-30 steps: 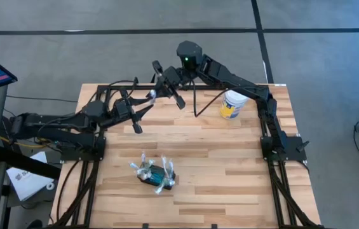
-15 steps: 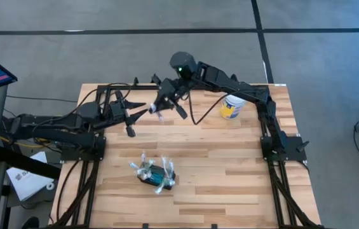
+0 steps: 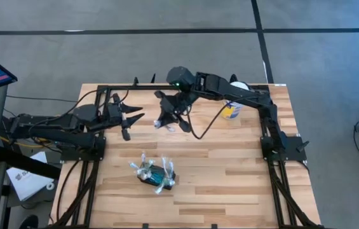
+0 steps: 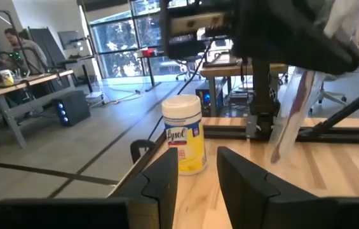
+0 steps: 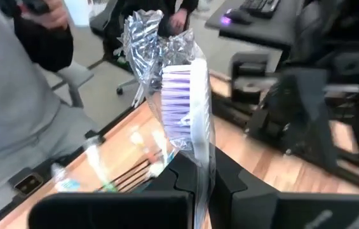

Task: Pick & Place toothbrushing station
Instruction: Put the purple toothbrush into the mesh organizer

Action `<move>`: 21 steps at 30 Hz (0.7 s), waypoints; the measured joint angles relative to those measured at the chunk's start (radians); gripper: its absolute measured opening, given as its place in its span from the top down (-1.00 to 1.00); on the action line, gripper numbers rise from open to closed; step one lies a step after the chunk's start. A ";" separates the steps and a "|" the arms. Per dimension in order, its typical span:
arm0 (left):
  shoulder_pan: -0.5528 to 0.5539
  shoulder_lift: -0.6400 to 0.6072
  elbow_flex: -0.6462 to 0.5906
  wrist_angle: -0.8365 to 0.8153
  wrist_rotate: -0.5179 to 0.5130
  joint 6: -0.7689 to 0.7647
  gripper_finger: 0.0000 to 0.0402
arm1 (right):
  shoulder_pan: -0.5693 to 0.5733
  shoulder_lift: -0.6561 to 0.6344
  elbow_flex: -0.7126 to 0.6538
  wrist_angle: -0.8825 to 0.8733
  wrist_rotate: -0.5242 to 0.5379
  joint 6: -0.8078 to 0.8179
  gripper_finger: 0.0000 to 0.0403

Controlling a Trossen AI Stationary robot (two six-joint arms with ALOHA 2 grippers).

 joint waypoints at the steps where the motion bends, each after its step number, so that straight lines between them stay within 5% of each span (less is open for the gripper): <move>1: -0.002 -0.005 0.000 -0.010 0.000 0.000 0.48 | 0.007 -0.002 0.001 -0.021 0.011 -0.010 0.98; 13: -0.008 -0.010 -0.001 -0.028 -0.004 -0.008 0.48 | 0.063 -0.006 -0.042 -0.229 0.051 -0.042 0.98; 21: -0.008 -0.010 -0.001 -0.029 -0.015 0.000 0.48 | 0.050 -0.027 -0.279 0.038 -0.026 -0.014 0.98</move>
